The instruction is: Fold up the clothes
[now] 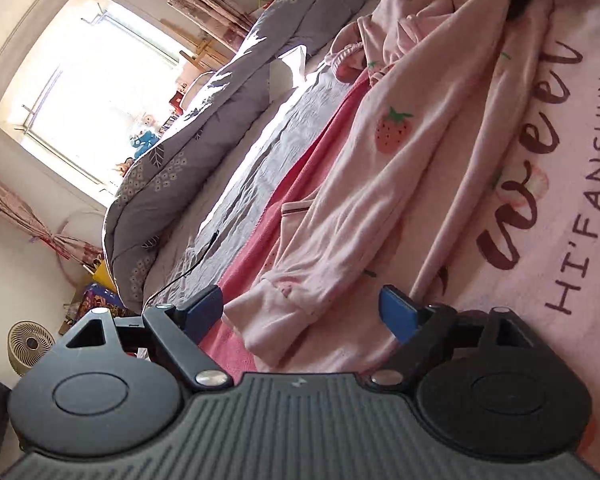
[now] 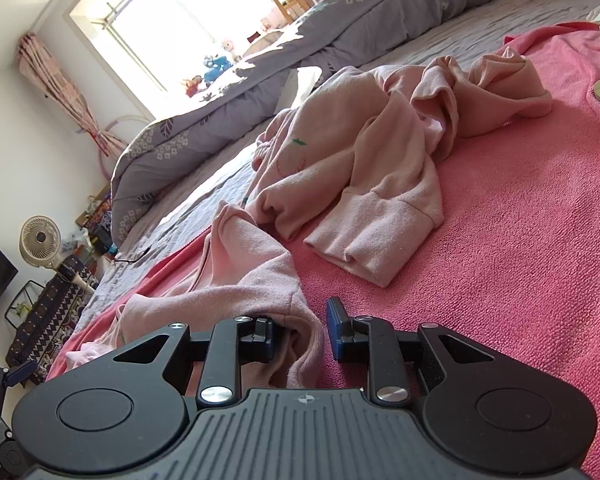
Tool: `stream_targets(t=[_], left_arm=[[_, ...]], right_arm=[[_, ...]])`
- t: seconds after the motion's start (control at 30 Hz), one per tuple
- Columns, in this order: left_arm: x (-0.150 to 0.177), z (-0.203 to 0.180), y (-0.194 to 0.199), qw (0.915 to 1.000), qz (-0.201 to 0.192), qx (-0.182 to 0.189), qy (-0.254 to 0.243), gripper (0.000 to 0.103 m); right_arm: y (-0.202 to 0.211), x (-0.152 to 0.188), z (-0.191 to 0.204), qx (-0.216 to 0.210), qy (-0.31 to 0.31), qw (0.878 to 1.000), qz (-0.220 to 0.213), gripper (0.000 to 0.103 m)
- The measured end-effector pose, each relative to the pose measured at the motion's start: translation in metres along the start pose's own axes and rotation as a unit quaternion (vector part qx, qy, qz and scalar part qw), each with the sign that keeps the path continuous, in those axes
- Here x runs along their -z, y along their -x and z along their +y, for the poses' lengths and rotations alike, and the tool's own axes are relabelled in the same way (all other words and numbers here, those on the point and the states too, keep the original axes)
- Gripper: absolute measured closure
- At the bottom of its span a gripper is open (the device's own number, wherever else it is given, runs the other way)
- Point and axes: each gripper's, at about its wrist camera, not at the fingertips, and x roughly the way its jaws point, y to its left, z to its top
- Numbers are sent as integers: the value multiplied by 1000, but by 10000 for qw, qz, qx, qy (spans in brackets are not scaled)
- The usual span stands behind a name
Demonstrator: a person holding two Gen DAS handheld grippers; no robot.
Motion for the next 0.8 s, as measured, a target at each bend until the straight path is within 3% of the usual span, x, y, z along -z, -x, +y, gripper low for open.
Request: stream_targets(t=[0.07,0.13,0.27,0.37,0.47,0.5,0.57,0.6,0.63,0.67,0.73,0.77,0.8], left_arm=[[-3,6,-7,9997,99,-52,205,14],[-3,11,-14,9986,192,-426,229,17],[5,-4,-24,9910,147,-1213,-546,28],[4,-18,-23,9910,110,-1141,-694,50],[2,-7,-15,9946,80,-986,-312,86],[2,-2,-11,9955,61,-938,-144,88],[1,9,-3,9963,23,-840,192,88],[0,14,1,9962,4,-791,360,88],[0,21,5,9958,-14,-728,555,88],[4,30,8,9947,-23,-621,823,88],[12,35,10,9931,65,-400,1100,88],[17,33,10,9931,132,-291,1130,87],[20,24,10,9946,196,-175,1002,84]], right_arm=[[0,0,0,-6,-8,10000,-1,77],[0,0,0,-12,-14,10000,0,77],[1,0,-1,-25,-22,10000,-1,77],[1,0,-1,-30,-24,10000,-9,77],[4,-1,1,-66,4,10000,-43,73],[7,-1,6,1,152,9999,-56,70],[18,2,32,427,1147,9923,-214,64],[25,7,49,679,1882,9791,-369,60],[28,15,63,957,2668,9574,-558,58],[30,24,77,1231,3440,9279,-747,53],[29,45,100,1735,4902,8478,-1044,53],[25,55,104,1895,5391,8138,-1052,54],[20,62,105,1979,5647,7951,-991,67]])
